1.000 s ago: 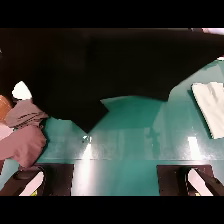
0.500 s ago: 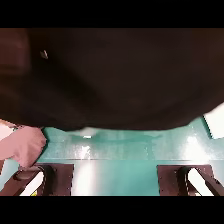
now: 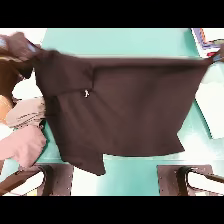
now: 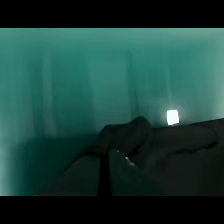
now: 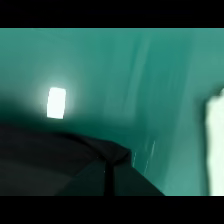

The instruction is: Fold the shirts.

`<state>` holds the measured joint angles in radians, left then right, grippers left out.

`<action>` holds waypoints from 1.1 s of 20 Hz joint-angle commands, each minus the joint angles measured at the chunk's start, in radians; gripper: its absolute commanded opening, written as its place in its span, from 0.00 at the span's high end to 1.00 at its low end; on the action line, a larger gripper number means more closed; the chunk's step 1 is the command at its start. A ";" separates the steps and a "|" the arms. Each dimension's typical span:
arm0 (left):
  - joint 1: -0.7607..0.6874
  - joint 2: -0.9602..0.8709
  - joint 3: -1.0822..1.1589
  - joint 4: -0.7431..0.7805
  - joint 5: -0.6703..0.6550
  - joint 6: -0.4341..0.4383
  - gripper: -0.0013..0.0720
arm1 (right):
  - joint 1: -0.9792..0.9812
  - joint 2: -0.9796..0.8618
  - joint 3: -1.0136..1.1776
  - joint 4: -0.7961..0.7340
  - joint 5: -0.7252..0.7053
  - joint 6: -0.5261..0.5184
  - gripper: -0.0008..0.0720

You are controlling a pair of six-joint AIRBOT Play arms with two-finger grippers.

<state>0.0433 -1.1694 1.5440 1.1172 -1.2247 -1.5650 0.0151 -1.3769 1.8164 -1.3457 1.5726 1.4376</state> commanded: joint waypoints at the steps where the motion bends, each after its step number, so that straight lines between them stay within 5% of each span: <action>1: 0.001 -0.246 -0.072 -0.015 0.102 0.051 0.95 | 0.020 -0.214 -0.046 -0.050 -0.069 0.010 0.96; 4: 0.001 -0.396 -0.053 -0.089 0.327 0.116 0.95 | -0.001 -0.355 0.039 -0.010 -0.184 0.009 0.96; 9: 0.000 -0.475 -0.013 -0.100 0.398 0.201 0.95 | -0.008 -0.472 0.200 -0.010 -0.218 0.001 0.96; 15: -0.002 -0.475 0.019 0.001 0.029 0.208 0.96 | -0.008 -0.375 0.035 -0.018 -0.180 -0.023 0.96; 22: 0.001 -0.475 -0.179 0.050 0.081 0.197 0.95 | -0.005 -0.263 -0.333 -0.006 -0.263 -0.023 0.96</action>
<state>0.0422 -1.6440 1.4330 1.1465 -1.1534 -1.3628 0.0078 -1.6703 1.5982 -1.3575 1.3308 1.4151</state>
